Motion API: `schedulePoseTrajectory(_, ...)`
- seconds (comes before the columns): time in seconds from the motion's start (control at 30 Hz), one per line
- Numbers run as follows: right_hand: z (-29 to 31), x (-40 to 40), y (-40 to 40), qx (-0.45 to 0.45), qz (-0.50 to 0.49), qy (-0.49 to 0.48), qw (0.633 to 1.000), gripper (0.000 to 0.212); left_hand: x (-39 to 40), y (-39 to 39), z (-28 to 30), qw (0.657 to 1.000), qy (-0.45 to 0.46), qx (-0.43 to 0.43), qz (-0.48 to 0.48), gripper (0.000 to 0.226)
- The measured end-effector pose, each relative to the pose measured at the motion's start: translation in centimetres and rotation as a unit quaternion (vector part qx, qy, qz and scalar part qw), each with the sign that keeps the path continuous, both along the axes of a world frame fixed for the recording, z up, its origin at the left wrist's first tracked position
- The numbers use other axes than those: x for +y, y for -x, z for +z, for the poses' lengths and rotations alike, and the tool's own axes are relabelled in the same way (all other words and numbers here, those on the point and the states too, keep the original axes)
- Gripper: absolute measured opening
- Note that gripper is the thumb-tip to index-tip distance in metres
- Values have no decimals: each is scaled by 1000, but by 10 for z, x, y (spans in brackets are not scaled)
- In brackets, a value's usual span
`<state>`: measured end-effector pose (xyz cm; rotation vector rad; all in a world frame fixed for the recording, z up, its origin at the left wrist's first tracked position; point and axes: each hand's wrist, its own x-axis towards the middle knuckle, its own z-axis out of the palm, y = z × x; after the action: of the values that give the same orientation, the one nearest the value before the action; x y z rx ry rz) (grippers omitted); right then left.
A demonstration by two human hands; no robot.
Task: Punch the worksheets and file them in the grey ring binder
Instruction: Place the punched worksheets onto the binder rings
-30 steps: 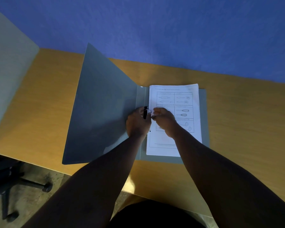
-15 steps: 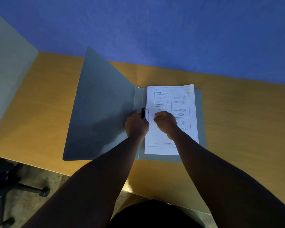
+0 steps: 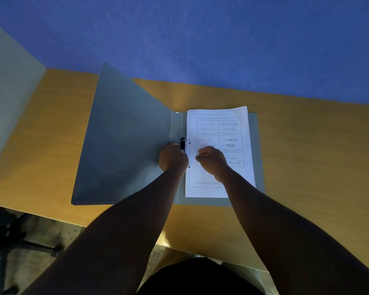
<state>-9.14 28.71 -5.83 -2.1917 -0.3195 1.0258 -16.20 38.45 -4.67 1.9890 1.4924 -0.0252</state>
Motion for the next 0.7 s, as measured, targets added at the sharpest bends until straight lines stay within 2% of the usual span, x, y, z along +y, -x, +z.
schedulePoseTrajectory(0.3,3,2,1,5,1,5,1000,13,4,-5,3,1000,18,12,-10,28)
schedulePoseTrajectory(0.43,5,2,1,1,0,5,1000,32,5,-6,5,999,11,23,-20,24)
schedulePoseTrajectory(0.6,9,3,2,12,6,17,1000,22,6,-8,6,998,-5,54,-45,31)
schedulePoseTrajectory(0.7,12,3,3,11,8,15,1000,25,7,-9,7,997,-4,62,-53,31)
